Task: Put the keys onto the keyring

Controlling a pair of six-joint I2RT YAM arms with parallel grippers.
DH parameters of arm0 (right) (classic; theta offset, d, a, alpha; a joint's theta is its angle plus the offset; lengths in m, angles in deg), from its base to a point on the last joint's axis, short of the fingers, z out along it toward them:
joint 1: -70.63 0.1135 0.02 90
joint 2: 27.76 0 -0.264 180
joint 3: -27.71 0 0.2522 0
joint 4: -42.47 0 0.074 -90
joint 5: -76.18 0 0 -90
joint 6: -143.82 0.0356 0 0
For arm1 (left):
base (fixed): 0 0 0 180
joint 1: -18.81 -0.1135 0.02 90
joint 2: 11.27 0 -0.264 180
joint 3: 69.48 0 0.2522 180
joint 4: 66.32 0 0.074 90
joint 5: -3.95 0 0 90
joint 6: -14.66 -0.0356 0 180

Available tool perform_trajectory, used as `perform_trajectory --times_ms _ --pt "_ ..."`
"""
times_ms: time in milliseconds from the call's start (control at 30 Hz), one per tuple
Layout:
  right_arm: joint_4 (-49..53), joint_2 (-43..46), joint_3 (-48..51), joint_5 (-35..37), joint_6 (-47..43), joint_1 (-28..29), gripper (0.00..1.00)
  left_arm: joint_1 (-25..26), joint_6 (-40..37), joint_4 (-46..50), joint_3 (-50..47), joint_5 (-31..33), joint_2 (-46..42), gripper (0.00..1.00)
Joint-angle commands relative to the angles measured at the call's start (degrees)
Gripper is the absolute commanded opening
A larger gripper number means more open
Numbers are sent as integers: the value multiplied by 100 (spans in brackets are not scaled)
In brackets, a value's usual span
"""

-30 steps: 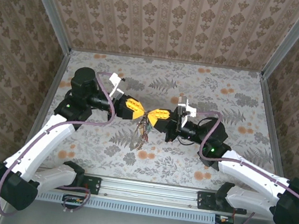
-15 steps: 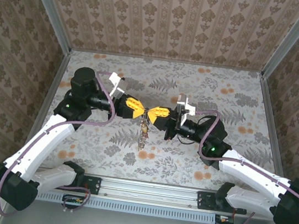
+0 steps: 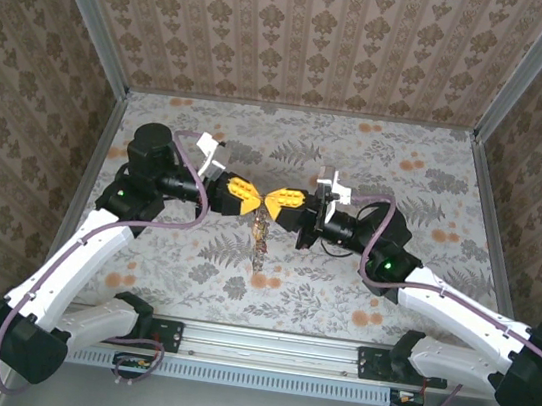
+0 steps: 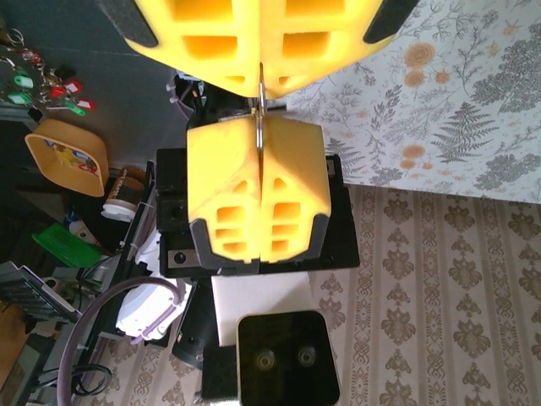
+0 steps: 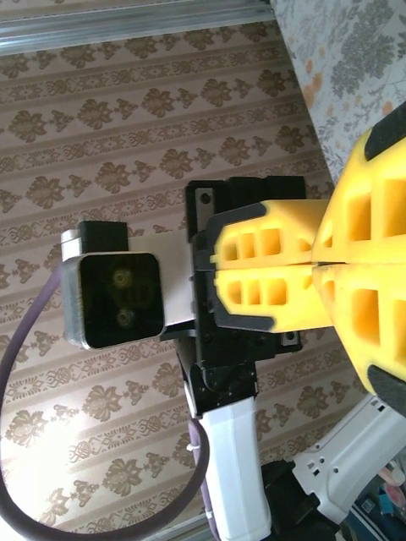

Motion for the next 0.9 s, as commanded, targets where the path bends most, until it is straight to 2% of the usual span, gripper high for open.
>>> perform_trajectory --times_ms 0,533,867 --pt "412 -37 -285 59 -284 140 0 132 -181 50 40 -174 -10 0" --pt "1927 339 -318 344 -1004 184 0 62 -69 -81 1 -233 -5 0" --pt "1503 607 -113 64 -900 133 0 58 -41 -117 -17 -230 0 0"
